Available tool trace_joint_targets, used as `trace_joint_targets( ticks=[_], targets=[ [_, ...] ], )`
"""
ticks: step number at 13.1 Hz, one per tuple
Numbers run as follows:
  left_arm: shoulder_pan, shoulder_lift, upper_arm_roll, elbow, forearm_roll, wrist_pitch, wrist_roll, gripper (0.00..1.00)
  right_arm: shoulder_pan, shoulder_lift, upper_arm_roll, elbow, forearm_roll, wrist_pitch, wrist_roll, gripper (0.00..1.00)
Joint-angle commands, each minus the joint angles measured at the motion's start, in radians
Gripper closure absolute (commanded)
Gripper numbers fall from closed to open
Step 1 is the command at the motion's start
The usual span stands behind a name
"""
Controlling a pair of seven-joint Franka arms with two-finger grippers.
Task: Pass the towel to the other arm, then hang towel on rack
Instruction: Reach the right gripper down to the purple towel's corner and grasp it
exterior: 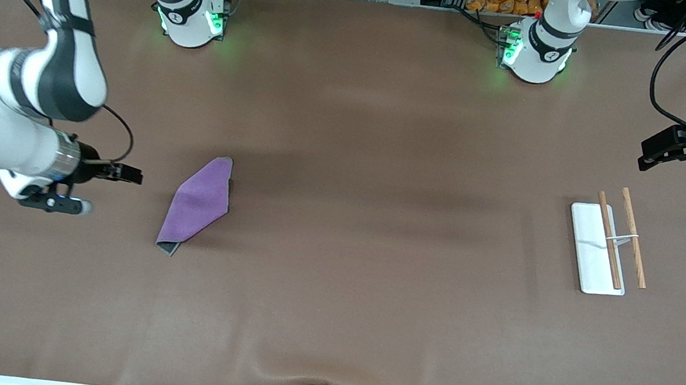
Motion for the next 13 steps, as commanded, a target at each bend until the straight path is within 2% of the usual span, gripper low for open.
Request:
trace_joint_targets(
  ticks=[1,3,5,6,11,13],
  targets=[
    [0.002,-0.002,-0.004,0.0,-0.01,0.0,0.008,0.0,-0.005,0.02,-0.003,-0.104,0.017,0.147,-0.057,0.0],
    [0.001,-0.002,-0.006,0.0,-0.01,0.0,0.008,0.0,0.023,0.059,0.0,-0.158,0.023,0.259,-0.054,0.0],
    [-0.002,-0.002,-0.006,0.0,-0.01,0.0,0.006,0.0,0.037,0.1,-0.001,-0.167,0.085,0.272,-0.057,0.0],
    [-0.002,-0.002,-0.006,0.0,-0.01,0.0,0.008,0.0,0.038,0.109,0.0,-0.181,0.087,0.299,-0.057,0.0],
    [-0.005,-0.001,-0.007,0.0,-0.01,0.0,0.006,0.0,0.041,0.165,0.019,-0.201,0.095,0.388,-0.062,0.15],
    [-0.005,-0.001,-0.007,-0.001,-0.01,-0.002,0.006,0.0,0.048,0.177,0.039,-0.247,0.125,0.497,-0.062,0.17]
  ],
)
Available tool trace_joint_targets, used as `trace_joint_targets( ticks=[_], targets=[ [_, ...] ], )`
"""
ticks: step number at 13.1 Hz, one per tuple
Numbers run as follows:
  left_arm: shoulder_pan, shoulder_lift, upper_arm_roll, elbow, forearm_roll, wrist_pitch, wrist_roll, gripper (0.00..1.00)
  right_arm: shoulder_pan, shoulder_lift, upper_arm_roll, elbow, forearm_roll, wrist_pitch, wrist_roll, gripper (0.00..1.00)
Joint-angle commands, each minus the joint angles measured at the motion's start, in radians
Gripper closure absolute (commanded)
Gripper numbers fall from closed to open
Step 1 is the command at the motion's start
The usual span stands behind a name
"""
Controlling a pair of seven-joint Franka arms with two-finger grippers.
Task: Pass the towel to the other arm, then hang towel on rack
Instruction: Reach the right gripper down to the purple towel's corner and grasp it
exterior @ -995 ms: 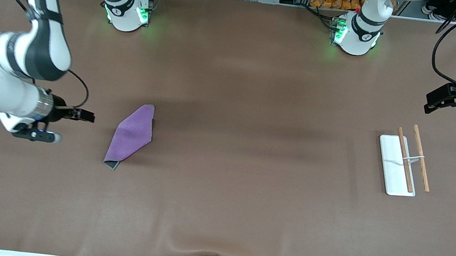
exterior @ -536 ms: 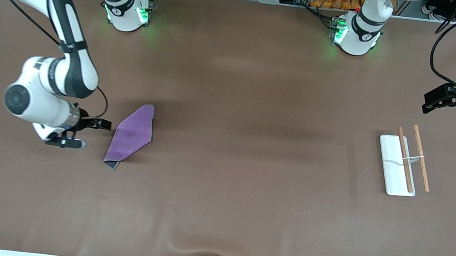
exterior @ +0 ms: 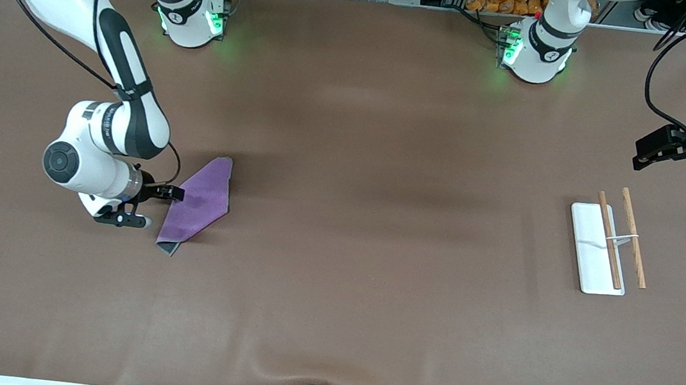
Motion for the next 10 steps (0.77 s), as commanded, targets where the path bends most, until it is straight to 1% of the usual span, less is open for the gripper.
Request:
trace_joint_targets(
  ticks=[1,3,4,5,6,7,8,10],
  targets=[
    [-0.001,-0.001,0.0,0.002,-0.009,-0.003,0.006,0.0,0.01,0.016,0.017,-0.046,0.041,0.096,-0.021,0.24],
    [0.0,-0.001,-0.002,0.002,-0.009,-0.006,0.008,0.0,0.01,0.018,0.02,-0.049,0.043,0.097,-0.021,0.36],
    [0.002,-0.003,-0.002,0.002,-0.009,-0.008,0.008,0.0,0.01,0.018,0.02,-0.049,0.043,0.097,-0.021,0.46],
    [0.002,-0.003,0.0,0.002,-0.009,-0.008,0.008,0.0,0.006,0.018,0.02,-0.052,0.041,0.098,-0.024,0.58],
    [0.003,-0.001,0.0,0.002,-0.009,-0.008,0.008,0.0,0.005,0.02,0.02,-0.053,0.043,0.098,-0.036,0.68],
    [0.003,-0.003,0.0,0.001,-0.009,-0.008,0.008,0.0,0.005,0.018,0.02,-0.051,0.043,0.098,-0.037,0.83],
    [0.005,-0.003,0.0,0.001,-0.009,-0.008,0.008,0.0,0.007,0.018,0.02,-0.049,0.043,0.092,-0.038,1.0],
    [0.006,-0.003,-0.002,0.001,-0.009,-0.008,0.008,0.0,0.009,0.009,0.02,-0.043,0.043,0.08,-0.036,1.0]
  ],
)
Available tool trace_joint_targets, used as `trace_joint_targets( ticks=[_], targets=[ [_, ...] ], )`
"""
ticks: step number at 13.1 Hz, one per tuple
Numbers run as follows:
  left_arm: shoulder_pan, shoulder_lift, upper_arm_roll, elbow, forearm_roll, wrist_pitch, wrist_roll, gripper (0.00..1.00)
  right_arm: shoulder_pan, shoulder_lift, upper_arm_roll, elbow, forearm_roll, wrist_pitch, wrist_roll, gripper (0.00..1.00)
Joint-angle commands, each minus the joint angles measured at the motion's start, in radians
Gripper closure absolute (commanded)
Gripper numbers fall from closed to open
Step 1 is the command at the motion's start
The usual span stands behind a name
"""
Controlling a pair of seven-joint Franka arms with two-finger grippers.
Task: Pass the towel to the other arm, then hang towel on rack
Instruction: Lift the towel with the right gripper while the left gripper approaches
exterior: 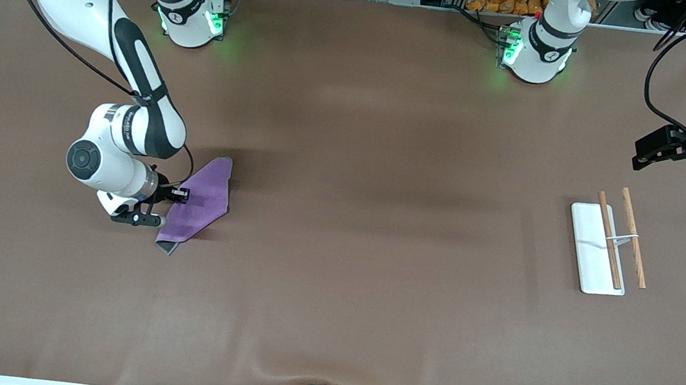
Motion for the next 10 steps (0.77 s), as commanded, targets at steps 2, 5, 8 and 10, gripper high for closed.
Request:
trace_joint_targets(
  ticks=[2,5,8,10],
  targets=[
    [0.009,-0.004,-0.002,0.003,-0.009,-0.009,0.009,0.0,0.003,-0.024,0.001,0.034,0.028,-0.078,-0.013,1.0],
    [0.009,-0.004,-0.001,0.005,-0.009,-0.009,0.009,0.0,0.026,-0.043,0.007,0.114,0.033,-0.221,0.067,1.0],
    [0.009,-0.004,-0.001,0.006,-0.009,-0.009,0.009,0.0,0.077,-0.08,0.012,0.15,0.033,-0.284,0.217,1.0],
    [0.01,-0.003,-0.001,0.006,-0.009,-0.007,0.012,0.0,0.112,-0.083,0.012,0.231,0.034,-0.4,0.349,1.0]
  ],
)
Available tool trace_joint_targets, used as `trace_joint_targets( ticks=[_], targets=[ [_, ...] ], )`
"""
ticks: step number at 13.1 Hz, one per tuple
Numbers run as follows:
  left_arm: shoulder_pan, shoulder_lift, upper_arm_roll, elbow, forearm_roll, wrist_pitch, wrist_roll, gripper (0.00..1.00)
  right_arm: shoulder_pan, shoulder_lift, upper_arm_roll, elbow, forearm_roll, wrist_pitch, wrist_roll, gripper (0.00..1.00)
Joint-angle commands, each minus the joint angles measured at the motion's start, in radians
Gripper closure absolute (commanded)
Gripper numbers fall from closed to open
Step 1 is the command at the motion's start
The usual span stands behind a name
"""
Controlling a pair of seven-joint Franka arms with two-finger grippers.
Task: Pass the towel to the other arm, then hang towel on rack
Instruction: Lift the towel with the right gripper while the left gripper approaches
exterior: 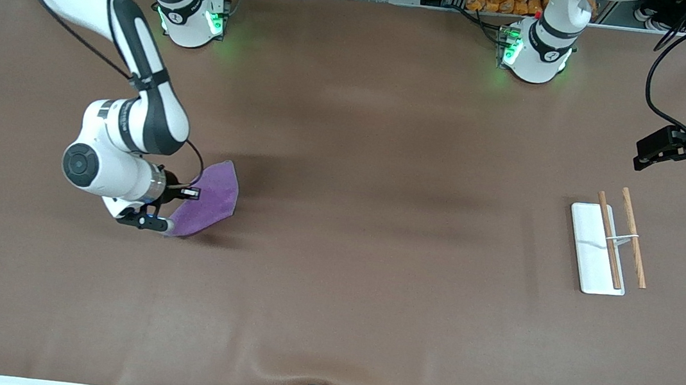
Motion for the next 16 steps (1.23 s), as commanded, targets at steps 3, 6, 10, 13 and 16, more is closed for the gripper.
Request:
trace_joint_targets(
  ticks=[3,6,10,13,16],
  targets=[
    [0.009,-0.003,0.0,0.006,-0.009,-0.007,0.017,0.0,0.043,-0.025,0.028,0.165,0.017,-0.219,0.26,1.0],
    [0.0,-0.001,-0.002,0.008,-0.011,-0.007,0.012,0.0,0.044,-0.024,0.076,0.23,0.016,-0.269,0.441,1.0],
    [-0.016,-0.001,-0.006,0.014,-0.09,-0.004,-0.012,0.0,0.073,-0.021,0.145,0.303,0.016,-0.269,0.703,1.0],
    [-0.057,0.02,-0.016,0.016,-0.181,-0.002,-0.032,0.0,0.138,0.001,0.147,0.392,0.019,-0.269,0.921,1.0],
    [-0.143,0.063,-0.017,0.02,-0.224,0.036,-0.105,0.0,0.203,0.027,0.147,0.453,0.017,-0.264,1.126,1.0]
  ],
)
